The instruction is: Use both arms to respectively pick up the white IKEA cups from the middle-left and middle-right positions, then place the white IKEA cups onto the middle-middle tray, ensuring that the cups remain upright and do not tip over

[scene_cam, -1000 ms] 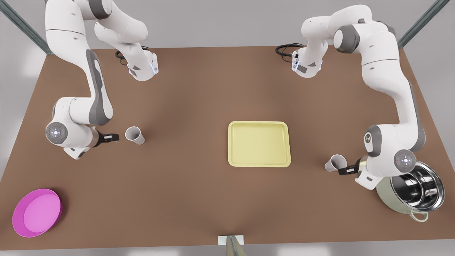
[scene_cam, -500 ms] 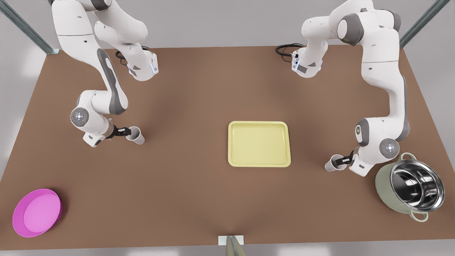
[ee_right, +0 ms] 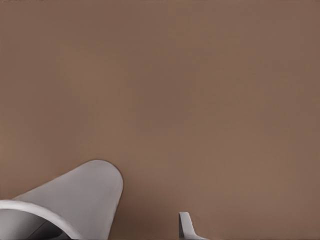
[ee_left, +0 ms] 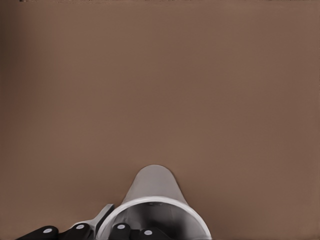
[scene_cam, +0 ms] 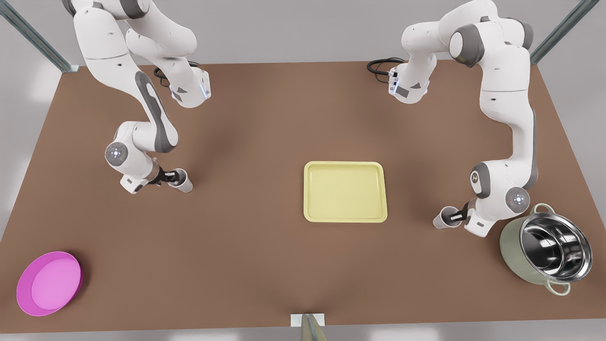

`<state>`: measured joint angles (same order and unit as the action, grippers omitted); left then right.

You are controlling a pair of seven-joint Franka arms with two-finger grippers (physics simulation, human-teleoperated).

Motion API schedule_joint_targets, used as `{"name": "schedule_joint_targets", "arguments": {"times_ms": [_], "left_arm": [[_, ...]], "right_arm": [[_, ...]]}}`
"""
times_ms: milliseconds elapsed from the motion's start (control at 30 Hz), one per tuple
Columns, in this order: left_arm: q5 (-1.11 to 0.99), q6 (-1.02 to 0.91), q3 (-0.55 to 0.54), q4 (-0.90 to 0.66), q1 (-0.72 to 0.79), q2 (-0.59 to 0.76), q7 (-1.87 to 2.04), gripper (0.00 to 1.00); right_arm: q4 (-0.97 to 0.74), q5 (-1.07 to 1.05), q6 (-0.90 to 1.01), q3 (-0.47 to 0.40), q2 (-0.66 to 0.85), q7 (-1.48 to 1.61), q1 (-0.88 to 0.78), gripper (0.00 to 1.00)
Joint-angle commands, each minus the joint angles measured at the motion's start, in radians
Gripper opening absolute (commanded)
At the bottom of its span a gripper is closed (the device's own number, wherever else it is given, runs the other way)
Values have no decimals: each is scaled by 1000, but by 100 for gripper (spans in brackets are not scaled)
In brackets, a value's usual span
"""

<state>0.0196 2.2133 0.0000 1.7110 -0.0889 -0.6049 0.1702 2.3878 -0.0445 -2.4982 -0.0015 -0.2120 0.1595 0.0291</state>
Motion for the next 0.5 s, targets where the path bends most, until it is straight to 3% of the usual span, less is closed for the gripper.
{"name": "schedule_joint_targets", "arguments": {"times_ms": [0, 67, 167, 233, 333, 467], "left_arm": [[13, 9, 0, -1, 3, 5, -3, 23], [2, -70, -8, -24, 40, 19, 2, 23], [0, -256, -15, -96, 126, 91, 118, 27], [2, -291, -121, -113, 143, 117, 290, 23], [0, -225, -282, -103, 184, 85, 439, 24], [-1, -58, -339, -73, 173, 27, 428, 24]], "right_arm": [[-2, 0, -22, 0, -10, 18, -3, 49], [-9, 0, -22, 0, -21, 18, -11, 48], [-22, -2, -13, 3, -21, 8, -37, 31], [-47, -2, 8, 3, -23, 5, -44, 24], [-128, -2, 93, 3, -26, 6, -49, 22], [-360, -109, 168, 3, -144, 2, -196, 22]]}}
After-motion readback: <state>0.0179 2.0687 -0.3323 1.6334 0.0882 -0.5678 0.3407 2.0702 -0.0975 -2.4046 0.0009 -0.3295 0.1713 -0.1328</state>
